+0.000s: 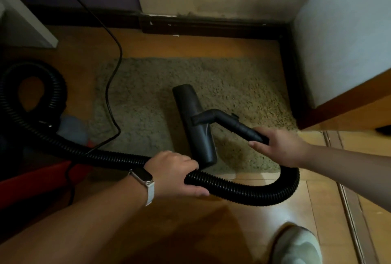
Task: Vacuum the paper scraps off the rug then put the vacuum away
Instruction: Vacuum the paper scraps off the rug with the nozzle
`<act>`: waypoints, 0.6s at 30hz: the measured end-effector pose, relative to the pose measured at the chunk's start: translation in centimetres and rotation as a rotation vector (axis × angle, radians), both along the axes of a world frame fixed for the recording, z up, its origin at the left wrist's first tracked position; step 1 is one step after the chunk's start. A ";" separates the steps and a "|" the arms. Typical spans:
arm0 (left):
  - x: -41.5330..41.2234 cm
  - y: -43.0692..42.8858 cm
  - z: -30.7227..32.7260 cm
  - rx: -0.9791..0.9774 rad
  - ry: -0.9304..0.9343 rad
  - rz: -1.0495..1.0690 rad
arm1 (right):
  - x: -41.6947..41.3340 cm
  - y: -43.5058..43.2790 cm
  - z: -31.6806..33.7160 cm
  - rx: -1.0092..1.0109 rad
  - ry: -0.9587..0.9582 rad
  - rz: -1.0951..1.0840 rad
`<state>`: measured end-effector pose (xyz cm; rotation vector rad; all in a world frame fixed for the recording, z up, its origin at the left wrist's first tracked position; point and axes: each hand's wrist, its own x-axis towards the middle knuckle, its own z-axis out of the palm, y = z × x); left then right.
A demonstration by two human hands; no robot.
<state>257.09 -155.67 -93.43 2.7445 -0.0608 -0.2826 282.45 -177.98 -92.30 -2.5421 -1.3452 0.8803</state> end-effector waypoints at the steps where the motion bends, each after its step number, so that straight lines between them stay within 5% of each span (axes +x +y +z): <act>1: -0.6 0.2 0.1 -0.003 0.008 0.004 | -0.7 0.3 0.0 -0.013 0.004 0.013; 18: -11.1 6.8 1.4 0.083 0.081 0.036 | -11.0 9.2 -1.6 -0.065 0.105 0.262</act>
